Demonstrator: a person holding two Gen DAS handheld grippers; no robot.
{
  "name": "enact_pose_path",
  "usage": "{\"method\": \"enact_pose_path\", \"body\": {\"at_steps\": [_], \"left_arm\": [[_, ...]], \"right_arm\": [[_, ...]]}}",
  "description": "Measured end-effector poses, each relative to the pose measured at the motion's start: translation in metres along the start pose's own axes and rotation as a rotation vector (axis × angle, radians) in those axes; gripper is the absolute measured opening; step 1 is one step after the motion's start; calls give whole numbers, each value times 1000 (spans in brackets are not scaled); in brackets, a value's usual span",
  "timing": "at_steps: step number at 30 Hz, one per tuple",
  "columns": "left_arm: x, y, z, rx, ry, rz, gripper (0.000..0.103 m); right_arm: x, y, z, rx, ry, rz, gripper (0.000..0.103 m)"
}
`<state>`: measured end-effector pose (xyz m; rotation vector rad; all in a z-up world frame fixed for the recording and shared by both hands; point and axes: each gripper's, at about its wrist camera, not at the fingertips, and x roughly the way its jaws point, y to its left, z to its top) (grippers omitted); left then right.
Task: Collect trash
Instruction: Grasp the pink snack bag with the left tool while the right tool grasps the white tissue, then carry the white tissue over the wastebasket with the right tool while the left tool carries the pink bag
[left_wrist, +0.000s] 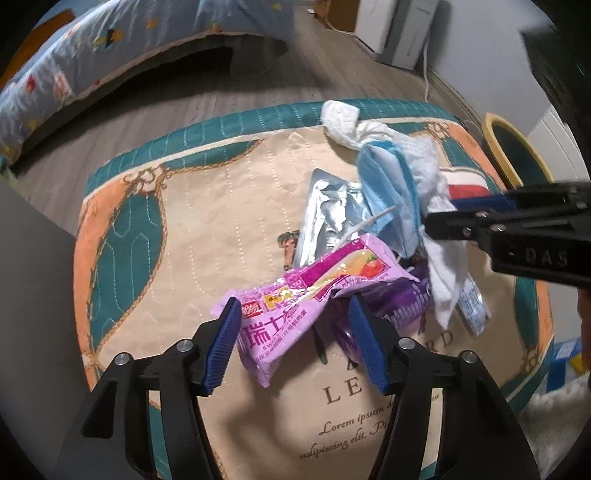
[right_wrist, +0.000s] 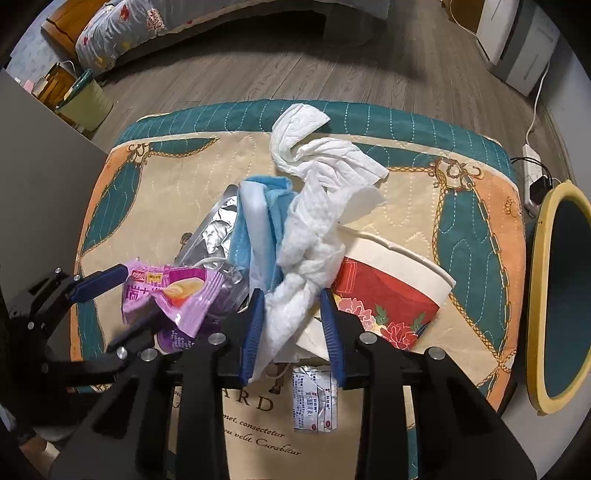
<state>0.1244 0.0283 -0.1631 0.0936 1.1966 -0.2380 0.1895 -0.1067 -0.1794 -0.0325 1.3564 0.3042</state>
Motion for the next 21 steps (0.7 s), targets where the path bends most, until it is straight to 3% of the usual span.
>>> {"method": "enact_pose_path", "body": {"at_steps": [2, 5, 6, 7, 10, 12, 21], "left_arm": [[5, -2, -1, 28, 22, 39, 57], [13, -5, -3, 41, 67, 37, 37], [14, -5, -3, 40, 73, 28, 29], [13, -6, -2, 43, 71, 19, 27], [5, -6, 1, 40, 45, -5, 12], [0, -6, 3, 34, 28, -15, 8], [-36, -12, 15, 38, -96, -34, 7]], "right_arm": [[1, -1, 0, 5, 1, 11, 31], [2, 0, -1, -5, 10, 24, 31], [1, 1, 0, -13, 7, 18, 28], [-1, 2, 0, -22, 4, 11, 16], [-7, 1, 2, -27, -11, 14, 12], [-13, 1, 3, -18, -25, 27, 12], [-51, 1, 7, -20, -113, 53, 10]]}}
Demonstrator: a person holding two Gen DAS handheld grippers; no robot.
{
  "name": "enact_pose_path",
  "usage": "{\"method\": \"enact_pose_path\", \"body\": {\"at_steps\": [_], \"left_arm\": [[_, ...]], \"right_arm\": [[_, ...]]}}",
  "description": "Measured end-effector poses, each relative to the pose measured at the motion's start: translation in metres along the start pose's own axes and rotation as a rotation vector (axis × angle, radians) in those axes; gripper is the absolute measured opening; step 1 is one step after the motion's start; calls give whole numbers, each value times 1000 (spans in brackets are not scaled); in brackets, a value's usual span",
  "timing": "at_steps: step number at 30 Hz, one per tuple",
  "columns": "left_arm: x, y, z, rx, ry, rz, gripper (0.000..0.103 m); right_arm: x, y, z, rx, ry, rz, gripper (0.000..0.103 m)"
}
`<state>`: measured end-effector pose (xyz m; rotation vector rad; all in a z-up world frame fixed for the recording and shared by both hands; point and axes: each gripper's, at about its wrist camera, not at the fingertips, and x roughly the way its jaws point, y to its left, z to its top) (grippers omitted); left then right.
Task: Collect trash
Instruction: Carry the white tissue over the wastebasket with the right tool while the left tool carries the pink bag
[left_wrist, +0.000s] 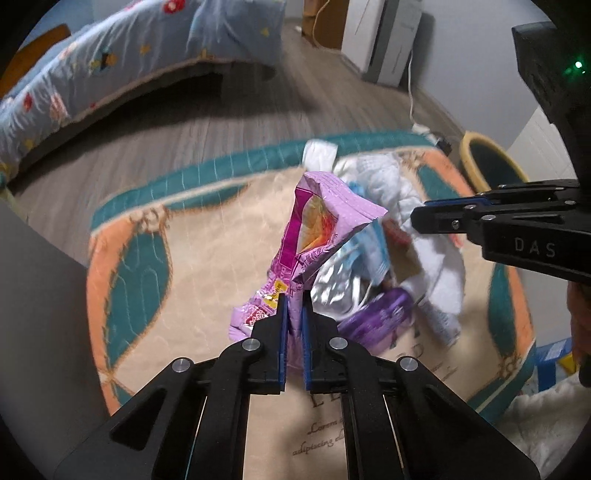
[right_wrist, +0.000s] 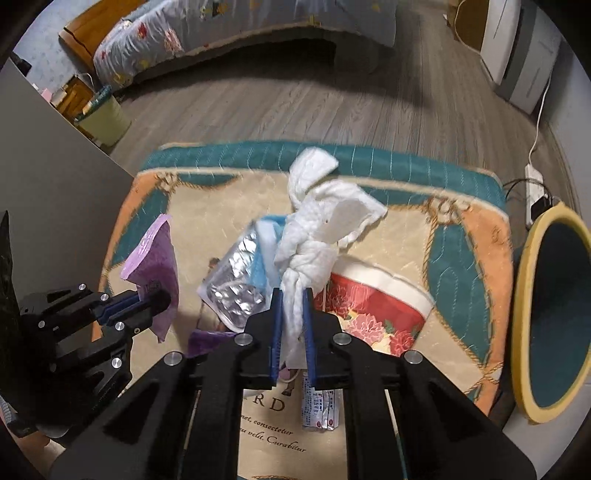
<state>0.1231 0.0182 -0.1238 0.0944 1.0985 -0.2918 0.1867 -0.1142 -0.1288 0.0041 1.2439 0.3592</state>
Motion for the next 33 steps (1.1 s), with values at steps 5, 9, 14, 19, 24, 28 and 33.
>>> {"method": "enact_pose_path", "body": {"at_steps": [5, 9, 14, 19, 24, 28, 33], "left_arm": [[-22, -5, 11, 0, -71, -8, 7], [-33, -10, 16, -2, -104, -9, 7], [-40, -25, 16, 38, -128, -5, 7], [-40, -42, 21, 84, -139, -8, 7], [-38, -60, 29, 113, -153, -16, 7], [-35, -74, 36, 130, -161, -29, 7], [-31, -96, 42, 160, -169, -36, 7]], "right_arm": [[-28, -4, 5, 2, -68, -5, 10], [-48, -14, 4, 7, -104, -32, 10], [-67, -39, 2, 49, -146, -50, 10], [-80, -76, -5, 91, -167, -84, 10], [-87, -107, -14, 134, -173, -114, 10], [-90, -134, -18, 162, -179, -141, 10], [-92, -162, -24, 201, -185, -165, 10]]}}
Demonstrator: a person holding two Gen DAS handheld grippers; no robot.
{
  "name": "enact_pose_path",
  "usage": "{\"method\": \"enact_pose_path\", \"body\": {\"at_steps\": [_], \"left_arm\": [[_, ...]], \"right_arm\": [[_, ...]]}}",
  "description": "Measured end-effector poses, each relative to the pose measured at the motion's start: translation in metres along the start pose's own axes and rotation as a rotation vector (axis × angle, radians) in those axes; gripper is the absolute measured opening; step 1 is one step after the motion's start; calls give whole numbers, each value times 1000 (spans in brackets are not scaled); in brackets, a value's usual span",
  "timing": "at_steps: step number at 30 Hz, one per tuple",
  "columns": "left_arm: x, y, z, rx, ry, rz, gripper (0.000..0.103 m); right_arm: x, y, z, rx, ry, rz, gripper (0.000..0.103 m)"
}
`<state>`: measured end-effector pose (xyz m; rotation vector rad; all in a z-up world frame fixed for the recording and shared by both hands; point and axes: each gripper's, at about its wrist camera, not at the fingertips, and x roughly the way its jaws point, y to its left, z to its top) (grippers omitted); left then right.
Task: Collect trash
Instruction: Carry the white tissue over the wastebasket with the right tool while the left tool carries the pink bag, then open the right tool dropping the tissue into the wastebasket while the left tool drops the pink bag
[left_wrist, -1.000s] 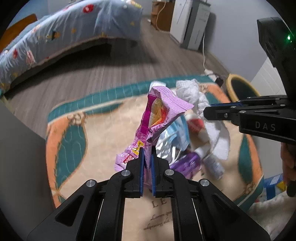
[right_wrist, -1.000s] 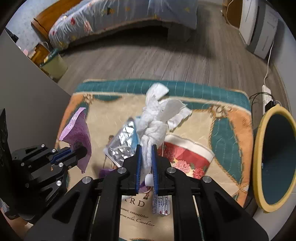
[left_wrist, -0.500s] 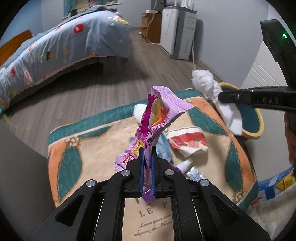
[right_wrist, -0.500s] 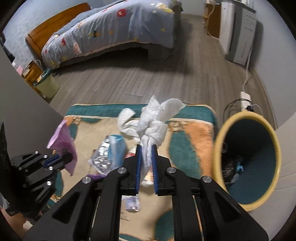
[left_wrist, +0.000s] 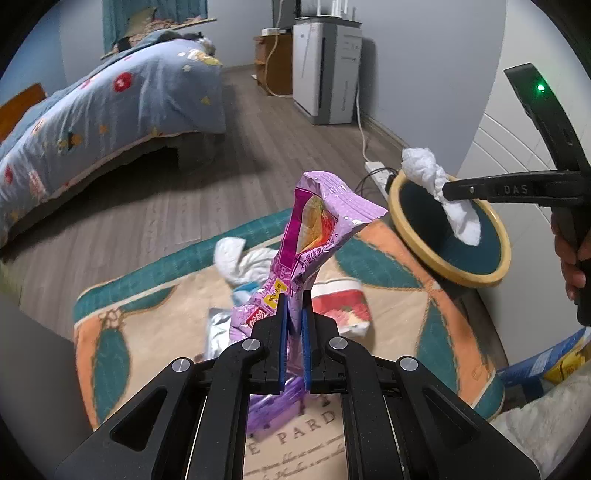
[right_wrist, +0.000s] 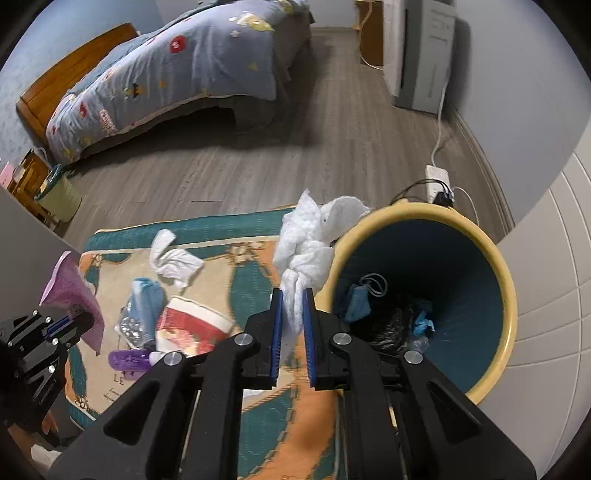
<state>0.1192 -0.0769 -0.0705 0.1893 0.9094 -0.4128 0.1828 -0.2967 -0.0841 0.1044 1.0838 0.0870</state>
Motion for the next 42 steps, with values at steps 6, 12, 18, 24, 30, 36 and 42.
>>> {"method": "enact_pose_path", "body": {"at_steps": [6, 12, 18, 24, 30, 36, 42], "left_arm": [[9, -20, 7, 27, 3, -12, 7], [19, -42, 16, 53, 2, -47, 7], [29, -68, 18, 116, 7, -92, 7], [40, -86, 15, 162, 31, -120, 7], [47, -104, 12, 184, 49, -139, 7], [39, -131, 12, 174, 35, -196, 7], [42, -158, 15, 156, 37, -208, 7]], "right_arm": [[3, -32, 1, 62, -1, 2, 10], [9, -56, 0, 88, 4, -12, 10], [13, -86, 1, 109, 17, -43, 10], [14, -110, 0, 174, 22, -45, 10], [14, -116, -1, 158, 19, -81, 10], [15, -117, -2, 156, 21, -84, 10], [12, -116, -1, 155, 14, -67, 10]]}}
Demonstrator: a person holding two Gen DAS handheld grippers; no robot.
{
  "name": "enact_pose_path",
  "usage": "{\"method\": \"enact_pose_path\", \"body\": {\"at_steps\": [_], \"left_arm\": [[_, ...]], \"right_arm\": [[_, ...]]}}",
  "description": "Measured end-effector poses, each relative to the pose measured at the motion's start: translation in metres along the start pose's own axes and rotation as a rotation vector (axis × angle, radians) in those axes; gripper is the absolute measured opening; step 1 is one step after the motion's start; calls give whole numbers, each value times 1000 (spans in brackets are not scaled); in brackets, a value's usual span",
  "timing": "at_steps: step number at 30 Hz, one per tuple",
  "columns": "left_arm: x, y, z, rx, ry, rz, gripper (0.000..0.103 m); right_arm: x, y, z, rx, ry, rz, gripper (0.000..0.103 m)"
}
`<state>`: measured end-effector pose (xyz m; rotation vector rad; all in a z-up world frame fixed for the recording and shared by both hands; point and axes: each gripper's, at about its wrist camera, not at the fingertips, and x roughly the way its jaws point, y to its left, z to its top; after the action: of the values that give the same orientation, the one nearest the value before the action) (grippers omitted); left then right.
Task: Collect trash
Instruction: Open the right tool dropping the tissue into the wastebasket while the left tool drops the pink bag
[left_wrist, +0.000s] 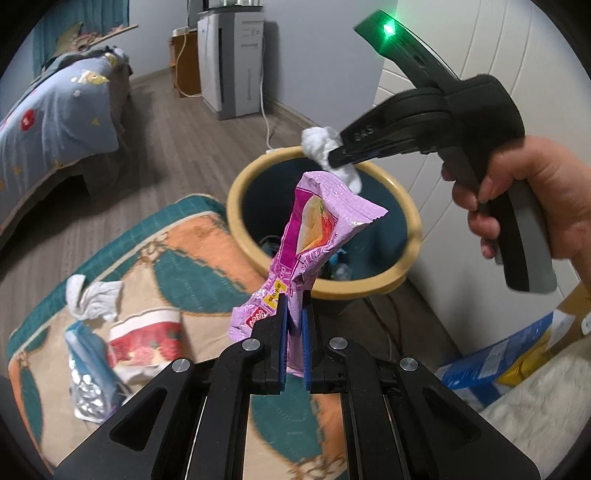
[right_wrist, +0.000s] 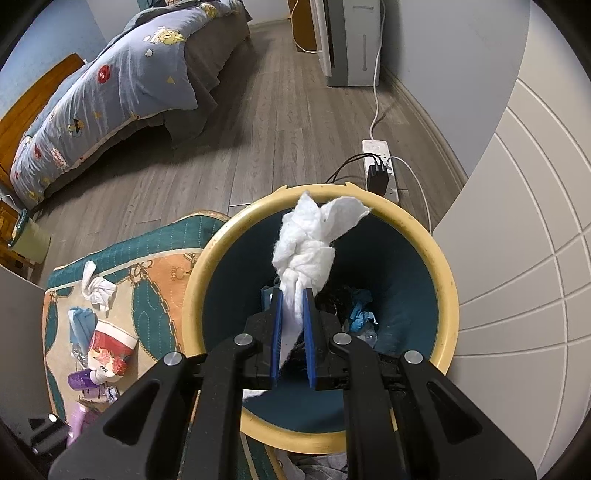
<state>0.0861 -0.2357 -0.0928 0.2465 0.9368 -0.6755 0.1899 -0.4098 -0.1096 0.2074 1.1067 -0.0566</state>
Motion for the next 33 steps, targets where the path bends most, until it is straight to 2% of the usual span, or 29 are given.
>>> {"method": "enact_pose_path", "body": {"at_steps": [7, 19, 26, 33], "left_arm": [[14, -13, 21, -15, -1, -8, 7], [46, -5, 47, -88, 26, -20, 7], [59, -9, 54, -60, 43, -16, 8], [65, -6, 61, -19, 47, 7, 7]], "right_arm": [[-1, -11, 1, 26, -4, 15, 10], [8, -25, 1, 67, 10, 11, 10], [12, -35, 0, 88, 15, -4, 10], [17, -62, -4, 130, 24, -51, 10]]}}
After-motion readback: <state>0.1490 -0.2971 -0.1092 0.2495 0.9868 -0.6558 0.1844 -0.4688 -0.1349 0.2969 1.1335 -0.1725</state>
